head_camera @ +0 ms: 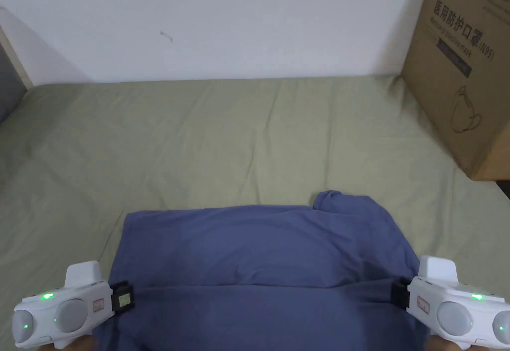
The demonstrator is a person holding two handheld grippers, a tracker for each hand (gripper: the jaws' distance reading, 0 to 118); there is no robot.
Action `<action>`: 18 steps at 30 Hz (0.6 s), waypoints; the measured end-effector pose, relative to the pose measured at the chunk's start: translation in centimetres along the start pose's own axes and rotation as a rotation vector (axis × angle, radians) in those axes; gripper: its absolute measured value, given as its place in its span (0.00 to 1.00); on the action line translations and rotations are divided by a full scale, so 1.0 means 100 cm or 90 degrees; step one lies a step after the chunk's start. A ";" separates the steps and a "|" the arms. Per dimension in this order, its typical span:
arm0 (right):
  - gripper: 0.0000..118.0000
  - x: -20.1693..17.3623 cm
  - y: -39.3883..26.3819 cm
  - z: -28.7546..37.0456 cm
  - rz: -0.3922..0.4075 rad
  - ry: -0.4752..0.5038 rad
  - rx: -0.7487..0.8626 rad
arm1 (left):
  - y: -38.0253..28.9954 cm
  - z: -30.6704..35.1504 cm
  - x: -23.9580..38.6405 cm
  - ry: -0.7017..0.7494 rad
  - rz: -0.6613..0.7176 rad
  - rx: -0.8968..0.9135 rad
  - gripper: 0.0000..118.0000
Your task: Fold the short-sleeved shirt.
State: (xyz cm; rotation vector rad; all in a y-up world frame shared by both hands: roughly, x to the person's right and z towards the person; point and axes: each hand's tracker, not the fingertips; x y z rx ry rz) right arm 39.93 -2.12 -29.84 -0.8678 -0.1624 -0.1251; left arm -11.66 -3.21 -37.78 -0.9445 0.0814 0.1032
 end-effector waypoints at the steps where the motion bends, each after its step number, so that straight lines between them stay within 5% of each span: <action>1: 0.75 -0.001 0.004 0.010 0.005 0.005 0.014 | 0.001 0.009 0.001 -0.003 0.001 0.014 0.90; 14: 0.79 -0.012 0.025 0.195 0.068 0.033 0.346 | -0.010 0.198 0.031 -0.025 -0.002 0.375 0.91; 18: 0.70 -0.019 0.005 0.228 0.081 0.022 0.402 | -0.033 0.226 0.041 -0.012 -0.022 0.450 0.66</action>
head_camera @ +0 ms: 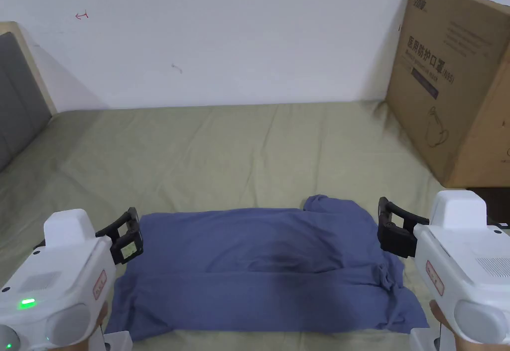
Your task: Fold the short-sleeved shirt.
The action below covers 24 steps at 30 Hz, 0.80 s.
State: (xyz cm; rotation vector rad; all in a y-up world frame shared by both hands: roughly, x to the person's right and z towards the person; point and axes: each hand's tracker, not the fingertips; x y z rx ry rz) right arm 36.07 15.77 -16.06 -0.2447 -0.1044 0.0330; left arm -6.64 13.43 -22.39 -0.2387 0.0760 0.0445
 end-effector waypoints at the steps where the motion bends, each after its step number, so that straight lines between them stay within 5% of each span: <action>1: 0.63 -0.001 0.000 0.006 0.003 -0.001 0.009 | -0.001 0.005 0.002 0.000 -0.005 0.001 0.53; 4: 0.28 -0.005 -0.002 0.023 0.006 0.003 0.033 | -0.007 0.022 0.008 -0.007 -0.019 0.012 0.13; 6: 0.03 -0.007 -0.004 0.028 0.009 0.005 0.041 | -0.012 0.031 0.010 -0.013 -0.024 0.016 0.01; 14: 0.00 -0.010 -0.007 0.031 0.015 0.016 0.047 | -0.020 0.029 0.001 -0.043 -0.025 -0.034 0.00; 24: 0.00 -0.009 -0.016 0.009 0.000 0.013 0.009 | -0.077 -0.074 -0.045 -0.024 0.028 -0.334 0.00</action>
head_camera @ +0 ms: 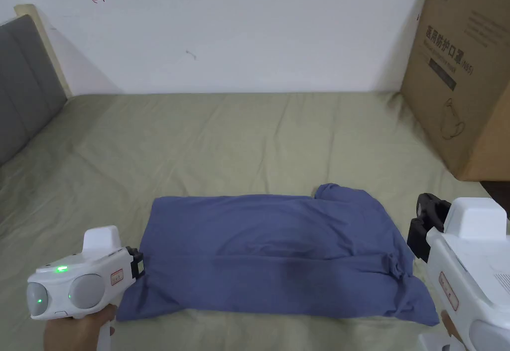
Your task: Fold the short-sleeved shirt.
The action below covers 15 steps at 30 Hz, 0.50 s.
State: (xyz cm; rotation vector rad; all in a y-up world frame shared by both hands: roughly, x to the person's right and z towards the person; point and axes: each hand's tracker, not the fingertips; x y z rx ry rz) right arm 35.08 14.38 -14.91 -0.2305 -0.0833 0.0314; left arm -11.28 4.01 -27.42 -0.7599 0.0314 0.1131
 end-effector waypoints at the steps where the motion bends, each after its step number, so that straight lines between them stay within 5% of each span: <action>1: 0.00 0.001 -0.001 -0.003 -0.001 0.001 -0.005 | 0.000 -0.004 0.001 0.010 -0.001 -0.027 0.00; 3: 0.00 0.003 -0.005 -0.008 -0.016 0.005 -0.018 | -0.006 -0.024 -0.007 0.025 -0.007 -0.075 0.00; 5: 0.00 0.004 -0.009 -0.013 -0.018 0.001 -0.024 | -0.012 -0.033 -0.010 0.028 0.007 -0.116 0.16; 6: 0.00 0.009 -0.008 -0.017 -0.016 -0.002 -0.032 | -0.015 -0.040 -0.013 0.029 0.023 -0.129 0.30; 7: 0.00 0.011 -0.009 -0.020 -0.018 -0.004 -0.037 | -0.018 -0.046 -0.015 0.030 0.035 -0.147 0.57; 9: 0.00 0.014 -0.013 -0.027 -0.023 -0.004 -0.051 | -0.025 -0.060 -0.021 0.030 0.063 -0.185 0.84; 13: 0.00 0.004 -0.010 -0.031 -0.028 -0.009 -0.074 | -0.034 -0.083 -0.025 0.047 0.043 -0.216 0.86; 15: 0.00 0.007 -0.019 -0.037 -0.033 -0.010 -0.085 | -0.039 -0.092 -0.023 0.062 0.023 -0.221 0.66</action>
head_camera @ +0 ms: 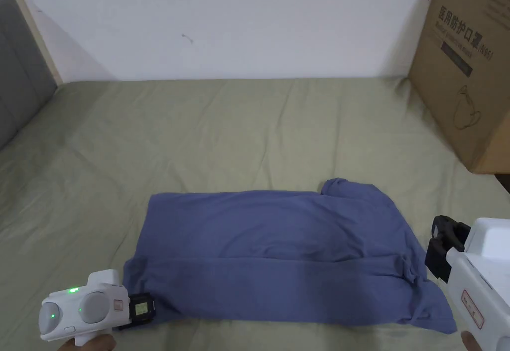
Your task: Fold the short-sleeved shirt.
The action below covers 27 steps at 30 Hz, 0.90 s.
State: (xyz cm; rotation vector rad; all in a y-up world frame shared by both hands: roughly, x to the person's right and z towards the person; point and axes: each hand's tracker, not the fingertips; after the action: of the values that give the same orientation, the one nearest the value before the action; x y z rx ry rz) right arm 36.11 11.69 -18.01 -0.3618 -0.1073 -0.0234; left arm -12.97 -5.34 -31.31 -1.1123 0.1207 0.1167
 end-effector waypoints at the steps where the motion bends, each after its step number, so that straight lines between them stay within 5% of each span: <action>1: 0.00 0.001 -0.002 -0.002 0.000 -0.002 -0.006 | -0.003 0.002 0.005 0.004 -0.011 -0.001 0.43; 3: 0.00 0.004 -0.008 -0.006 -0.003 -0.004 -0.016 | -0.009 0.008 0.010 -0.013 -0.023 -0.007 0.37; 5: 0.00 0.010 -0.015 -0.011 -0.010 -0.006 -0.032 | -0.008 0.013 0.014 -0.008 -0.032 0.003 0.04; 11: 0.08 0.038 -0.054 -0.049 -0.058 -0.026 -0.170 | -0.007 0.034 0.016 -0.023 -0.079 0.050 0.04; 12: 0.17 0.043 -0.065 -0.059 -0.062 -0.034 -0.202 | -0.006 0.040 0.016 -0.026 -0.081 0.058 0.04; 13: 0.43 0.048 -0.075 -0.068 -0.072 -0.034 -0.228 | -0.005 0.045 0.016 -0.030 -0.079 0.065 0.04; 15: 0.78 0.056 -0.097 -0.086 -0.084 -0.042 -0.287 | 0.002 0.048 0.012 -0.038 -0.077 0.071 0.04; 16: 0.82 0.059 -0.107 -0.093 -0.086 -0.045 -0.305 | 0.004 0.051 0.013 -0.040 -0.078 0.076 0.04; 19: 0.81 0.062 -0.129 -0.113 -0.074 -0.060 -0.373 | 0.007 0.059 0.014 -0.042 -0.077 0.085 0.04; 22: 0.69 0.062 -0.143 -0.123 -0.083 -0.047 -0.395 | 0.008 0.049 0.008 -0.043 -0.077 0.085 0.04; 24: 0.45 0.057 -0.143 -0.119 -0.104 -0.021 -0.407 | 0.007 0.046 0.007 -0.041 -0.078 0.083 0.04; 26: 0.03 0.052 -0.141 -0.113 -0.134 0.022 -0.394 | 0.003 0.049 0.010 -0.040 -0.074 0.080 0.04; 27: 0.03 0.058 -0.142 -0.113 -0.136 0.032 -0.383 | 0.001 0.049 0.009 -0.041 -0.071 0.079 0.04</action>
State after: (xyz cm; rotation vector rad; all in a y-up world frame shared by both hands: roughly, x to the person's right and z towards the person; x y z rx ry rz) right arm 42.40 -5.56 -22.87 -0.9497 -0.0871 -0.2802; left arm -11.95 -0.88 -29.39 -0.9876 0.0088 0.0443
